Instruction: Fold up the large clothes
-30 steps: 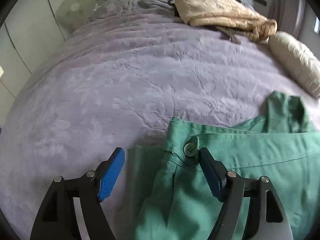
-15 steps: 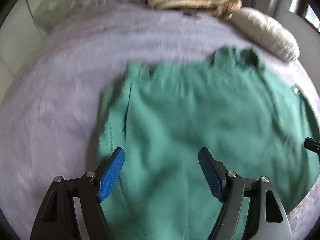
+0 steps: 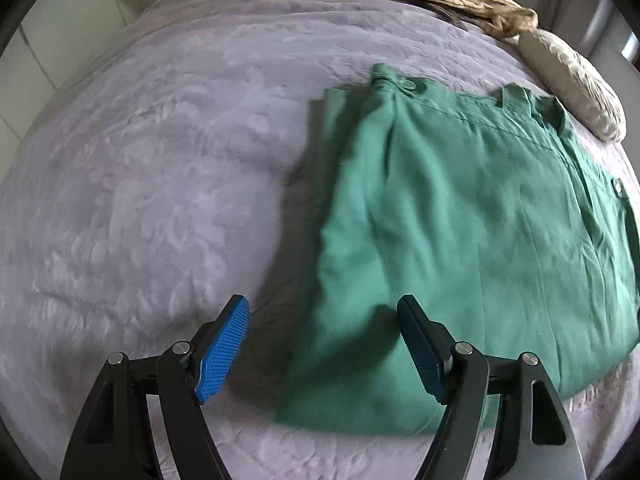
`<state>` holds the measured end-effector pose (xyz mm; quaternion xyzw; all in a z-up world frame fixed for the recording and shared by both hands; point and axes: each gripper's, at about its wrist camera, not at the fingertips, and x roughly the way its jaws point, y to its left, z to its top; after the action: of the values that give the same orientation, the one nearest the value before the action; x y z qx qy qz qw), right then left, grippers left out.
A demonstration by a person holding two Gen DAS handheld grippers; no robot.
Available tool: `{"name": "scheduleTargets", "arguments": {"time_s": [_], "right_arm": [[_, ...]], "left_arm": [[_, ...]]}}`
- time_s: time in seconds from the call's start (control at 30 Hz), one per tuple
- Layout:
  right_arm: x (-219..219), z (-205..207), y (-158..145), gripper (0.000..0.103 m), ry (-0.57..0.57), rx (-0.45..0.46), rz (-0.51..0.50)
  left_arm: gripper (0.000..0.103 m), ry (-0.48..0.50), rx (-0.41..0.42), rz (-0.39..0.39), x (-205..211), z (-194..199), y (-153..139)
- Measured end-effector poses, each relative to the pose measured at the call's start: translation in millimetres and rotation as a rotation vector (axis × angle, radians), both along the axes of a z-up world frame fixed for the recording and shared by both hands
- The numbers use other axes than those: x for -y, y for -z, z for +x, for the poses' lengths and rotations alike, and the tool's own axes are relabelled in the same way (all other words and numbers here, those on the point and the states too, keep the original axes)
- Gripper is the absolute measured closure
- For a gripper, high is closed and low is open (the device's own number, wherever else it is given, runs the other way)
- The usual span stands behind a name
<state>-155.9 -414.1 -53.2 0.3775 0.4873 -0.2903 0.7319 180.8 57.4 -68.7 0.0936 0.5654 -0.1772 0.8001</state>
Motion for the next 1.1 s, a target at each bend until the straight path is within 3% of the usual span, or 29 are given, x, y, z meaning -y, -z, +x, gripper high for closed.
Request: {"name": "scheduleTargets", "arguments": {"time_s": [0.1,0.13,0.17,0.23,0.3,0.43,0.57,0.6,0.63,0.67,0.7,0.73,0.83,0.9,1.03,1.1], "right_arm": [[-12,-14,-9,0.071,0.029,0.131,0.112],[-24,-14,-14,0.060,0.011,0.177,0.149],[-37,-14,-17,0.040,-0.006,0.210,0.177],[-70,-1,-18,0.028,-0.063,0.282,0.284],[-112,20,-7,0.028,-0.133,0.295,0.436],[-180,56,18,0.028,-0.210,0.299,0.597],[-207,87,53,0.028,-0.099,0.337,0.700],[-210,93,59,0.028,-0.073,0.347,0.710],[-212,100,64,0.031,-0.040,0.367,0.718],[-210,109,66,0.055,-0.020,0.380,0.713],[-211,117,66,0.074,-0.012,0.367,0.694],[-211,123,66,0.086,-0.018,0.325,0.671],[-213,127,48,0.093,-0.095,0.325,0.611],[-217,123,40,0.095,-0.143,0.296,0.563],[-223,115,67,0.097,-0.143,0.201,0.560],[-223,114,73,0.097,-0.128,0.198,0.587]], "left_arm": [[0.026,-0.007,-0.037,-0.044,-16,3,-3],[0.026,-0.004,-0.055,-0.062,-19,6,-2],[0.026,0.003,-0.071,-0.078,-22,6,-2],[0.026,0.021,-0.087,-0.096,-25,6,-3],[0.026,0.042,-0.101,-0.104,-26,2,-3],[0.026,0.108,-0.153,-0.175,-26,-3,-1],[0.026,0.152,-0.172,-0.191,-20,-4,7],[0.048,0.162,-0.173,-0.193,-17,-4,9],[0.072,0.172,-0.178,-0.188,-15,-4,11],[0.100,0.178,-0.195,-0.161,-12,-3,13],[0.100,0.179,-0.205,-0.171,-11,-2,13],[0.100,0.180,-0.193,-0.195,-14,-2,7],[0.100,0.212,-0.163,-0.233,-26,-12,-7],[0.100,0.224,-0.166,-0.215,-32,-21,-2],[0.100,0.204,-0.213,-0.167,-38,-29,35],[0.099,0.181,-0.212,-0.182,-42,-28,36]]}}
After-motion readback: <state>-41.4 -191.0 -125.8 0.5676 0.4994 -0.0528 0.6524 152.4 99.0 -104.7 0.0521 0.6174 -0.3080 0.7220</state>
